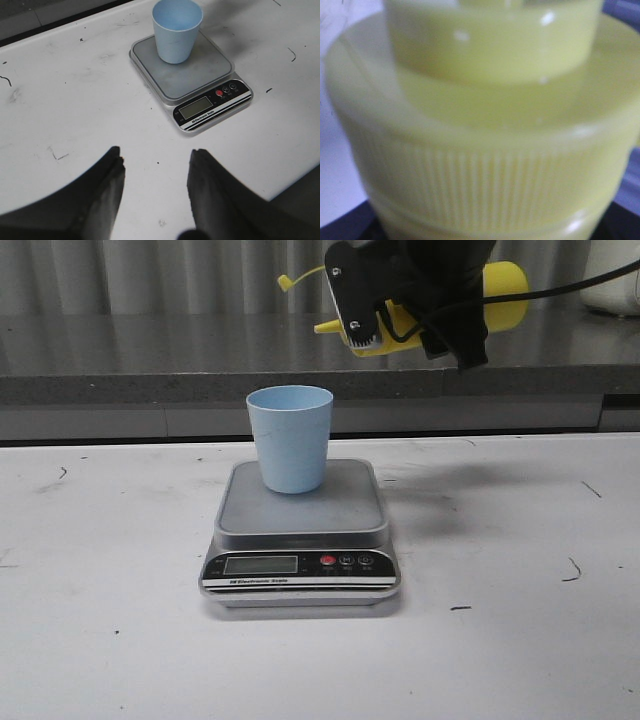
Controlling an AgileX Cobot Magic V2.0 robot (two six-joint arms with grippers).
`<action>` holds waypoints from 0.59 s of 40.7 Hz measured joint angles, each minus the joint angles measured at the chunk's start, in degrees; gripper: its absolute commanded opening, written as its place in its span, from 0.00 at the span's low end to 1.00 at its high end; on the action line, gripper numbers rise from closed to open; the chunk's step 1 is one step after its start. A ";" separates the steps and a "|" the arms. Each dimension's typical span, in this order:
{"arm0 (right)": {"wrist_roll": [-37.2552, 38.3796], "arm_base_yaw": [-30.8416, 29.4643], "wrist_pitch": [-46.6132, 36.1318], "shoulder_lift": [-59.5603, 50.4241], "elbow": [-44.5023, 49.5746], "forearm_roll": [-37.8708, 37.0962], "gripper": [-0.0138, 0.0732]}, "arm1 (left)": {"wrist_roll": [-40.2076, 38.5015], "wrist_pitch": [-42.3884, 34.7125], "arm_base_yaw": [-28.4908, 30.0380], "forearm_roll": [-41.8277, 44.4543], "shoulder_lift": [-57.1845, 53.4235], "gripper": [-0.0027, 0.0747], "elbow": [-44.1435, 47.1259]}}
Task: Pour seasoning into cup on scale with both arms
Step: 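Lift and tilt the yellow bottle nozzle-down with the right gripper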
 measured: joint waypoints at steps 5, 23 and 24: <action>6.59 0.00 1.01 0.00 0.00 0.18 0.55 | 0.00 0.00 0.00 -0.02 0.00 0.41 0.00; 24.85 0.00 0.33 -13.03 4.09 8.34 0.55 | 0.00 0.00 0.00 -0.12 0.00 0.41 0.00; 25.99 -0.12 -0.22 -13.96 4.98 8.45 0.55 | 0.00 0.00 0.00 -0.12 0.00 0.41 0.00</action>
